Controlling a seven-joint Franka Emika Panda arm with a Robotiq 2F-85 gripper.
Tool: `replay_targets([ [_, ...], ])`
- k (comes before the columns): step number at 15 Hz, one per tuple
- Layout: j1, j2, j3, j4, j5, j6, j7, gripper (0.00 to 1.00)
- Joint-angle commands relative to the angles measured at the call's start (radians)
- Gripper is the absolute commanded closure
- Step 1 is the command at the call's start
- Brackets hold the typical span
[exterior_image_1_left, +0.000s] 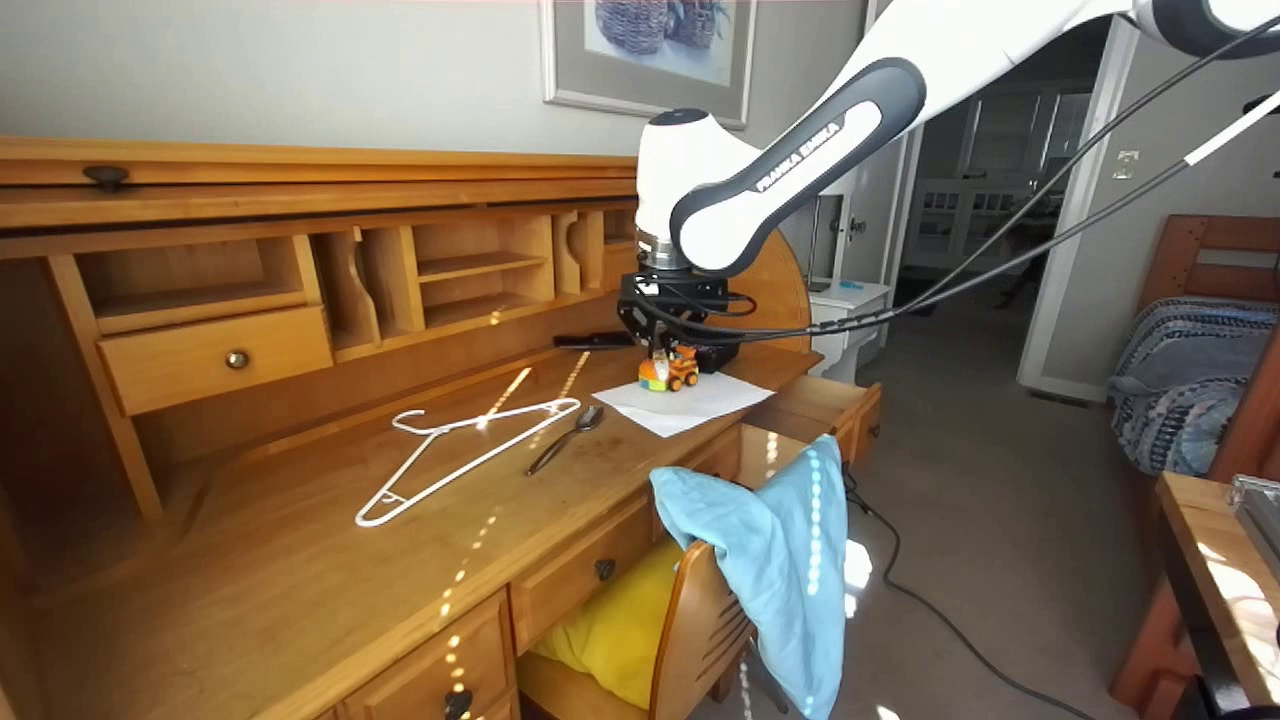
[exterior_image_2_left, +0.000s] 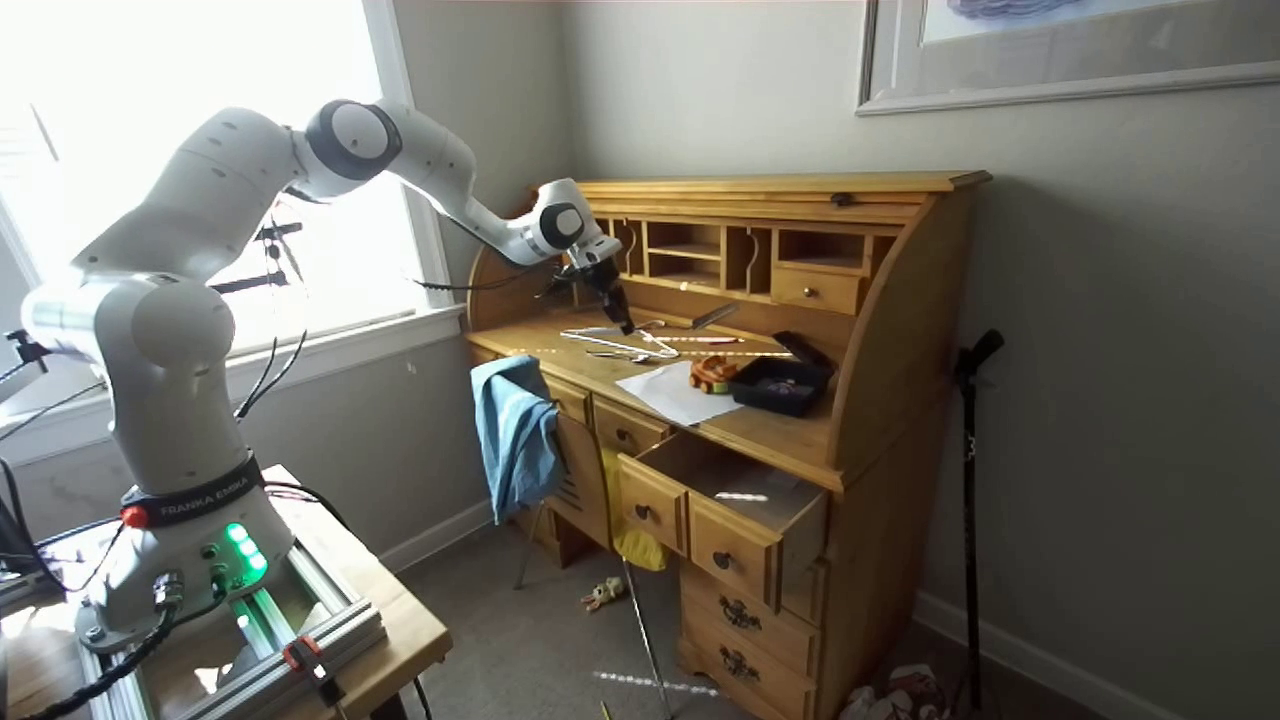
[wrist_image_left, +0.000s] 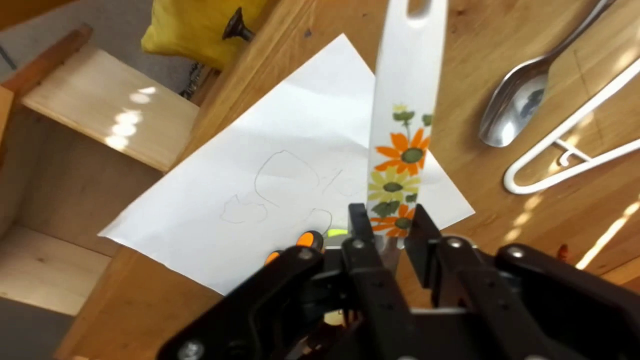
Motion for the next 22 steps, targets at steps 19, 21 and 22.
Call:
replay_targets([
  [19,-0.197,-0.077,-0.001,-0.198,-0.119,-0.161,0.574,0.94],
  [21,-0.236,-0.059,-0.002,-0.184,-0.098,-0.196,0.628,0.94],
  [22,-0.257,-0.053,0.005,-0.176,-0.081,-0.216,0.648,0.94],
])
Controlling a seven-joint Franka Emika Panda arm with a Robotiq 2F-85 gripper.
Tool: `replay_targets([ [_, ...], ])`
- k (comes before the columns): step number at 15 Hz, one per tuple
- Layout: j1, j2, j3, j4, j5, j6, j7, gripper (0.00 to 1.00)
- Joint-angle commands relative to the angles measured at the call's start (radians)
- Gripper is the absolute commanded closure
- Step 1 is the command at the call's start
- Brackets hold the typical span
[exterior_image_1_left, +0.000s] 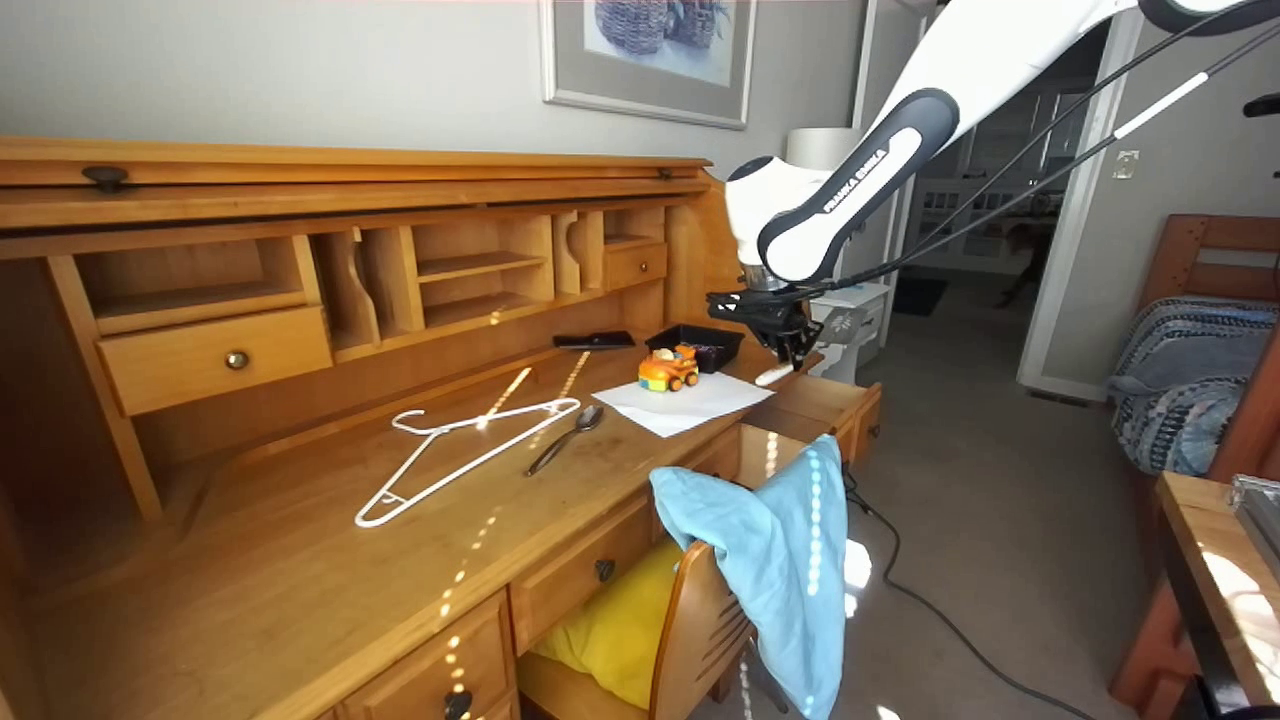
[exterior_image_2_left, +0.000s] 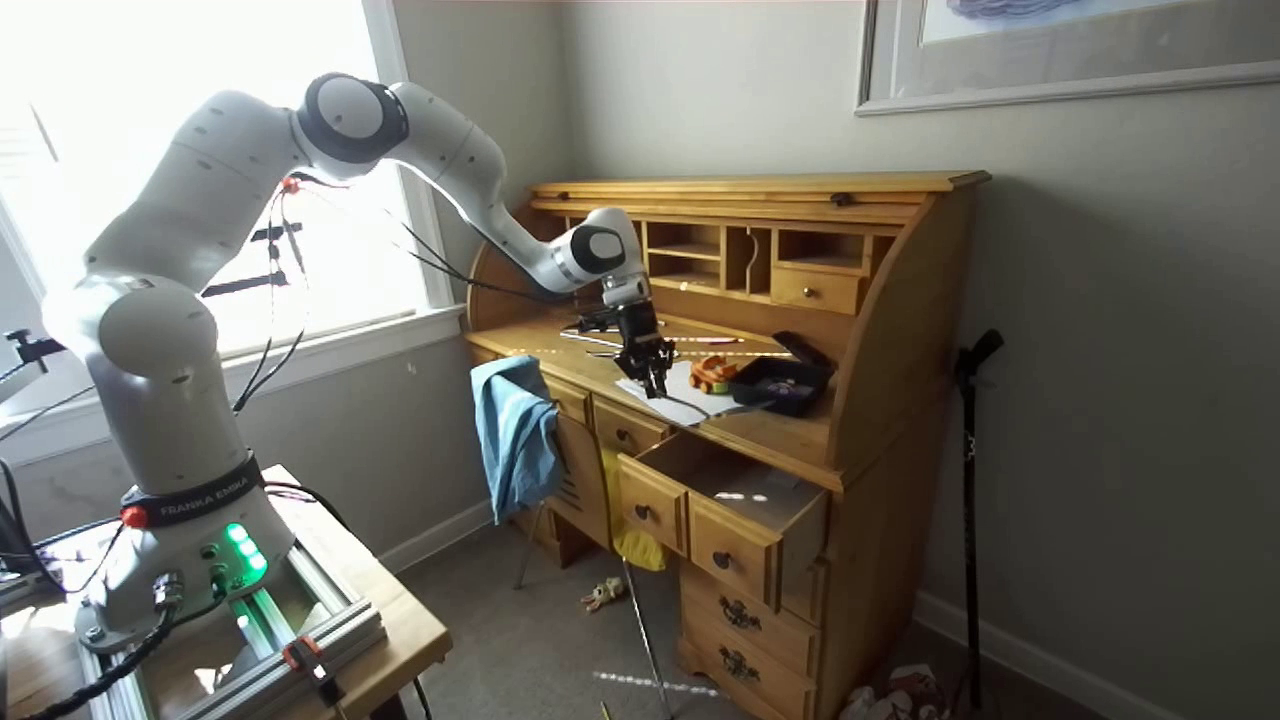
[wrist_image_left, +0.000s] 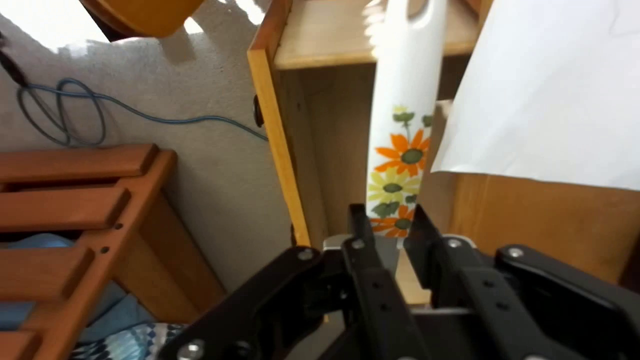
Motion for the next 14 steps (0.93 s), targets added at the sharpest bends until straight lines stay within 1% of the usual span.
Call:
replay_targets([
  [1,-0.074,0.029,0.035,0.057,0.06,-0.077,0.074,0.94],
  [5,-0.173,0.033,0.123,0.075,0.176,-0.045,0.016,0.94],
  [8,-0.231,0.031,0.183,0.084,0.268,-0.013,-0.044,0.94],
  [10,-0.263,0.033,0.212,0.084,0.312,0.03,-0.115,0.94],
  [11,-0.288,0.034,0.237,0.081,0.342,0.062,-0.174,0.94],
  [14,-0.343,0.038,0.293,0.083,0.438,0.108,-0.33,0.94],
])
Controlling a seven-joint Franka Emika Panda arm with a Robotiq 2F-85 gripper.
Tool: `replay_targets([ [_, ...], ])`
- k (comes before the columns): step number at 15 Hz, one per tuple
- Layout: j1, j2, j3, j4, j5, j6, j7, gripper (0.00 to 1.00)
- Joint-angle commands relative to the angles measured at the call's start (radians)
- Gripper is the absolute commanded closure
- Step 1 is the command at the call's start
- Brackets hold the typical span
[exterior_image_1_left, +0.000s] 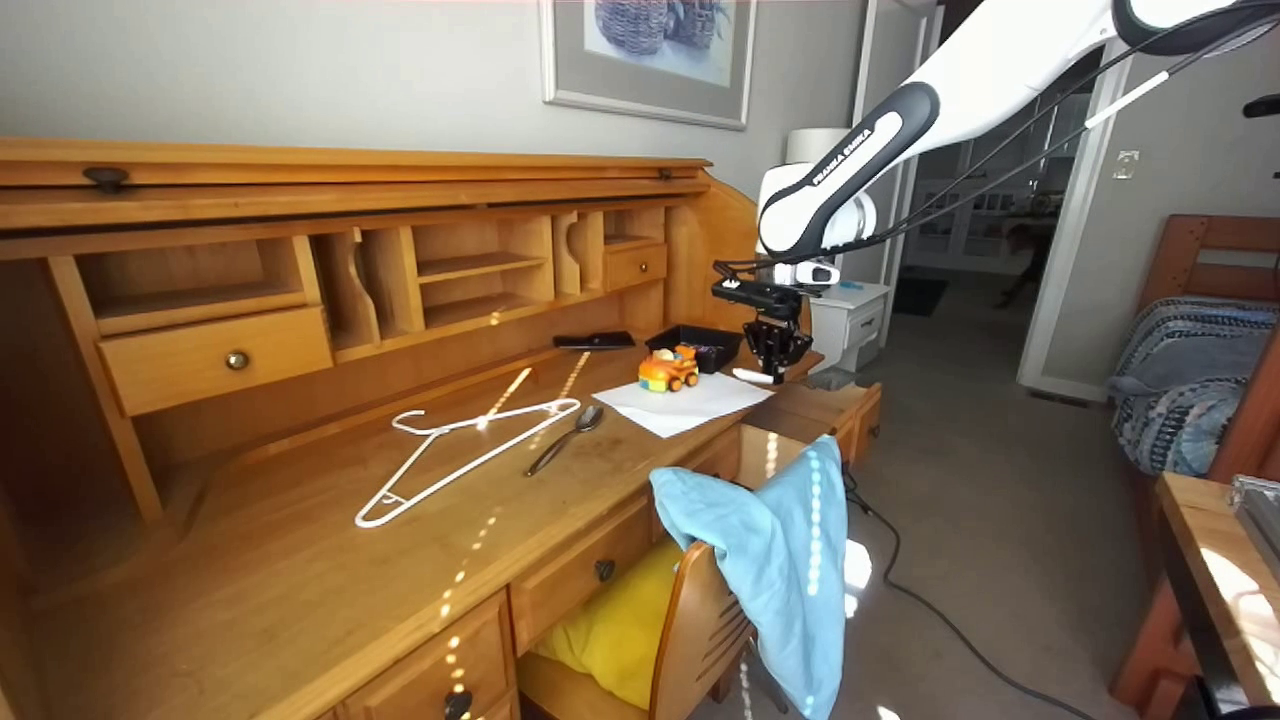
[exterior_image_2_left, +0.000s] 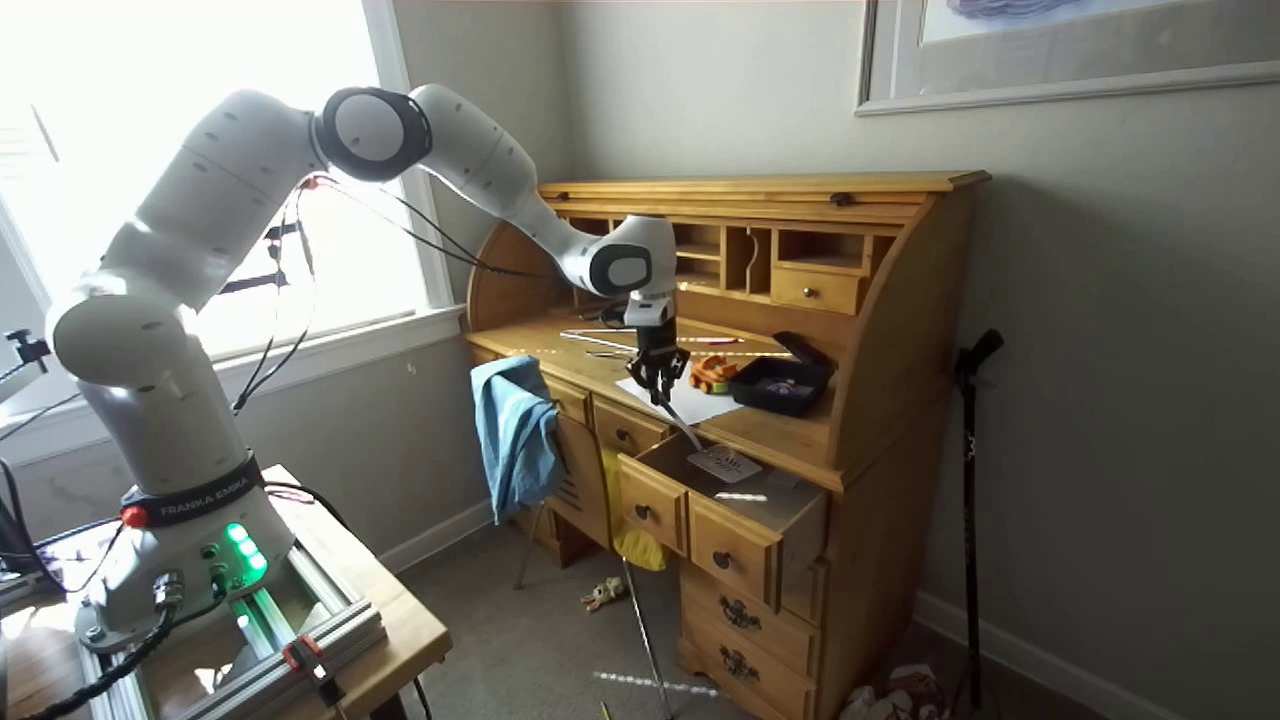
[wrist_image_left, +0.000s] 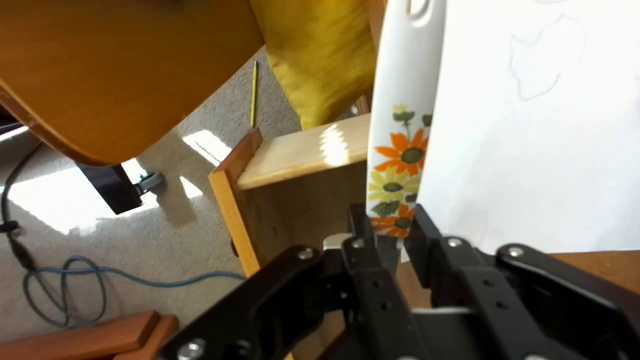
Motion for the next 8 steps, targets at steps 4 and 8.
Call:
replay_targets([
  [4,-0.102,0.018,0.097,0.027,0.202,0.022,-0.307,0.94],
  [8,-0.056,0.021,0.016,0.019,0.165,0.012,-0.289,0.94],
])
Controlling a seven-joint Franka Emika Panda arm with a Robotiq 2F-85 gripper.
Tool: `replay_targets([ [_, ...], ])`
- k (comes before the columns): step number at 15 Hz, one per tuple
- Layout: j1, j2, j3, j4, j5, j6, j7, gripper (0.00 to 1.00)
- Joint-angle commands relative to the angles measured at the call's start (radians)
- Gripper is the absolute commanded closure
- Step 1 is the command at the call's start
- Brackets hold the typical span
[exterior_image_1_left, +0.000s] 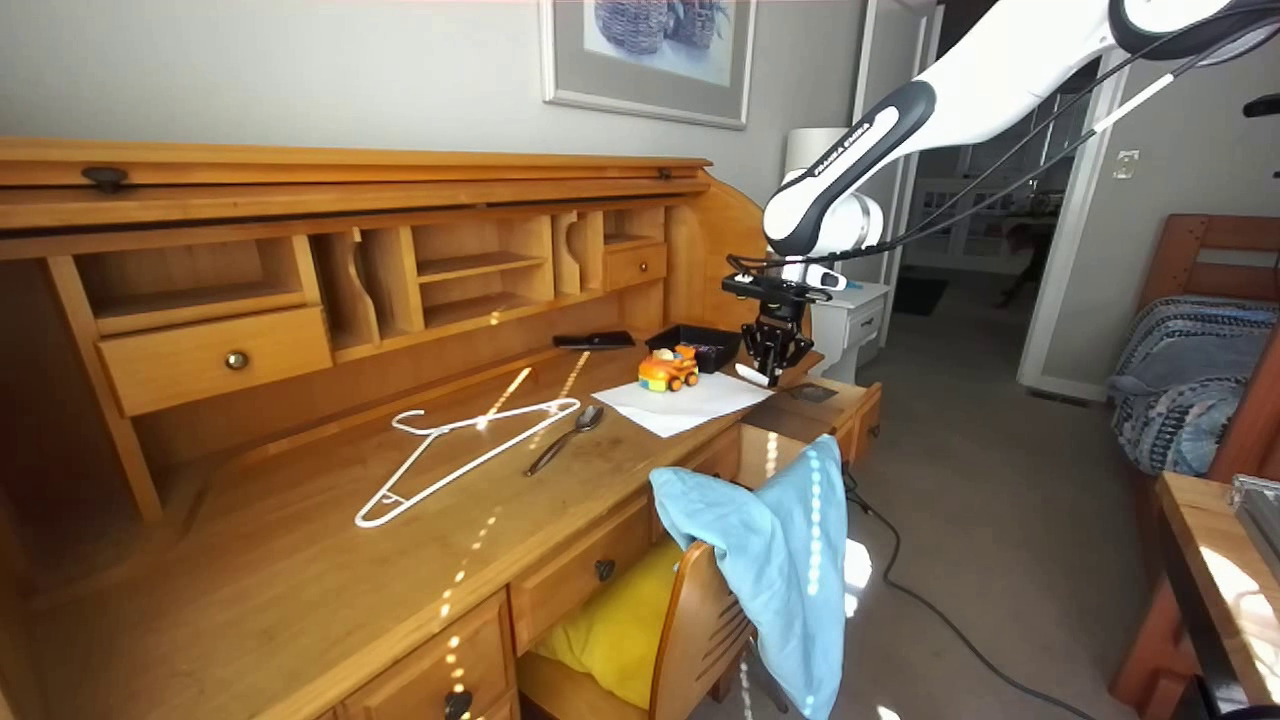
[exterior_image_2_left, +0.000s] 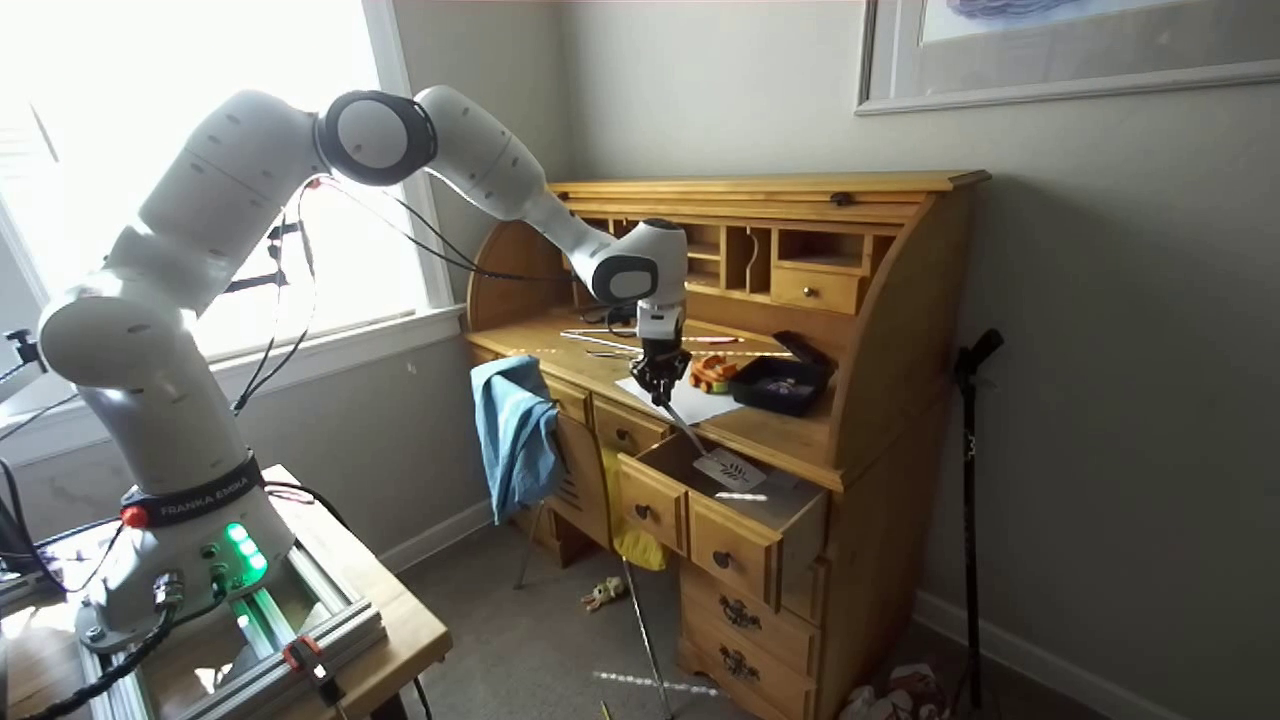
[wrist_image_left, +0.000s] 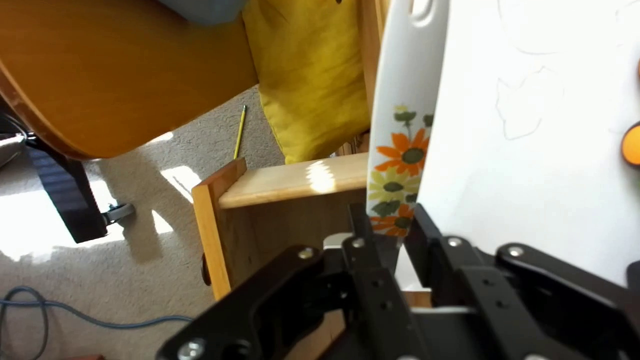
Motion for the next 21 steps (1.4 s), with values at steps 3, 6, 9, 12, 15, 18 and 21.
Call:
replay_targets([
  [3,0.027,0.009,-0.063,-0.002,-0.006,0.001,-0.05,0.94],
  [6,-0.014,0.014,-0.025,-0.02,0.041,0.008,-0.154,0.94],
  [9,-0.022,0.029,-0.026,-0.02,0.053,-0.012,-0.195,0.94],
  [12,0.005,0.044,-0.056,-0.008,0.032,-0.011,-0.171,0.77],
  [15,0.005,0.06,-0.06,0.004,0.027,-0.016,-0.175,0.94],
  [18,-0.004,0.099,-0.083,0.027,0.02,-0.035,-0.172,0.94],
  [21,-0.024,0.135,-0.098,0.039,0.027,-0.034,-0.178,0.94],
])
